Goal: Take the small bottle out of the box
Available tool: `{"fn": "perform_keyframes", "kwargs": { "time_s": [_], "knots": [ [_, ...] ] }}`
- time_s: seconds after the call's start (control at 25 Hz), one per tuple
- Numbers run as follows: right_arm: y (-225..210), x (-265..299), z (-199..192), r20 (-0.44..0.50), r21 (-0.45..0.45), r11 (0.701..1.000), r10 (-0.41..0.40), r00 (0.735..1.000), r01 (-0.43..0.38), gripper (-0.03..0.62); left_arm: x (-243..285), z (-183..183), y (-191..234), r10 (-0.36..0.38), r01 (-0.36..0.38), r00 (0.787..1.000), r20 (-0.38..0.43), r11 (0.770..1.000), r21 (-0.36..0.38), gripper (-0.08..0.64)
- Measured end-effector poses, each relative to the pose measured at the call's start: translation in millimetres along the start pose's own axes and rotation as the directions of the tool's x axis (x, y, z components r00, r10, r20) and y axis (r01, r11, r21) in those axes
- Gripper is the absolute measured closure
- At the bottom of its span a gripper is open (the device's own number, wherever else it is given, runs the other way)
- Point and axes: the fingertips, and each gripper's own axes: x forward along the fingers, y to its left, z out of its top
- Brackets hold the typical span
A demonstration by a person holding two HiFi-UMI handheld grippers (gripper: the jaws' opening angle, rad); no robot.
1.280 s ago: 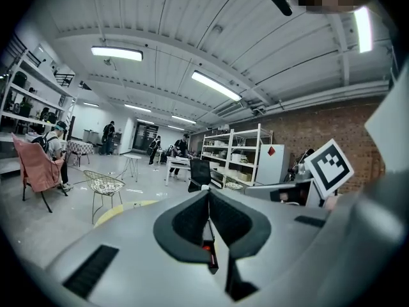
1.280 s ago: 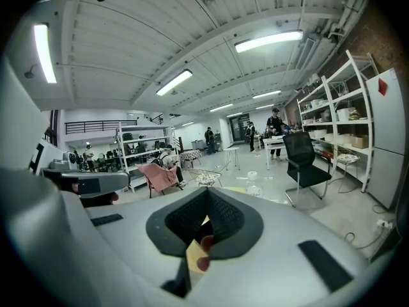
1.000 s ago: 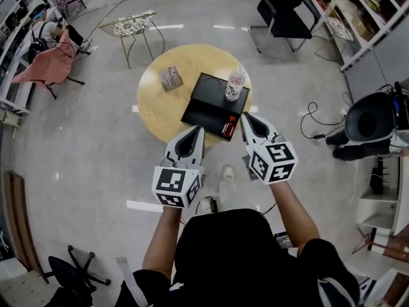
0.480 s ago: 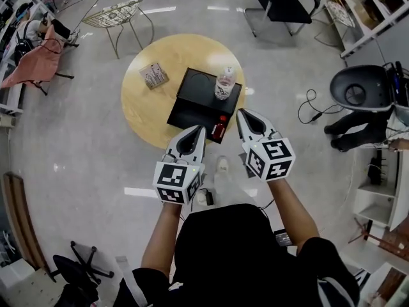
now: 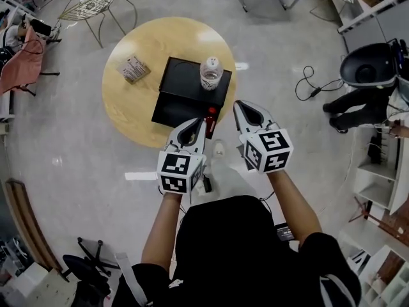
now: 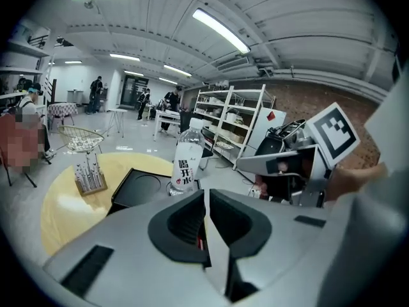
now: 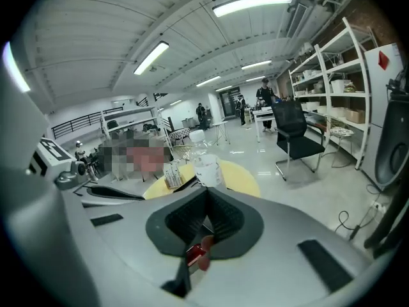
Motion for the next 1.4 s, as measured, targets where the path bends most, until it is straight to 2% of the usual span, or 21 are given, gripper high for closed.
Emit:
{"fn": "perform_keyframes", "kwargs": {
  "time_s": [0.28,0.44,0.56,0.68,1.0,1.28,1.4],
  "knots": [
    [-18.4,15.6,-20.4,-0.04,0.046,0.999,-0.012,0.999,0.014,0.591,32.7,-34.0,11.5,-0.017,0.015,0.993,-0.12,1.0,-0.018,0.541],
    [-23.4,25.3,-32.5,-0.065,0.059,0.998,-0.01,0.998,0.014,0.591,48.1,-49.4,14.9,-0.056,0.049,0.983,-0.176,0.998,-0.046,0.478],
    [-25.8,33.0,-38.5,-0.077,0.07,0.997,-0.007,0.997,0.012,0.591,63.1,-64.6,21.5,-0.042,0.044,0.969,-0.243,0.999,0.003,0.44],
    [-27.5,37.4,-44.2,-0.089,0.084,0.996,-0.003,0.996,0.011,0.591,77.7,-81.3,24.4,-0.034,0.05,0.951,-0.307,0.998,0.044,0.414],
    [-40.2,41.4,-58.9,-0.121,0.106,0.994,-0.011,0.993,0.024,0.591,102.4,-120.1,35.3,-0.065,0.078,0.898,-0.435,0.997,0.012,0.371],
    [-49.8,42.0,-67.4,-0.141,0.123,0.992,-0.018,0.99,0.036,0.591,115.1,-146.0,40.7,-0.067,0.077,0.828,-0.557,0.997,-0.005,0.351],
    [-52.8,42.6,-71.0,-0.15,0.128,0.991,-0.02,0.989,0.039,0.591,120.1,-151.0,40.6,-0.076,0.08,0.814,-0.575,0.997,-0.018,0.345]
  ]
}}
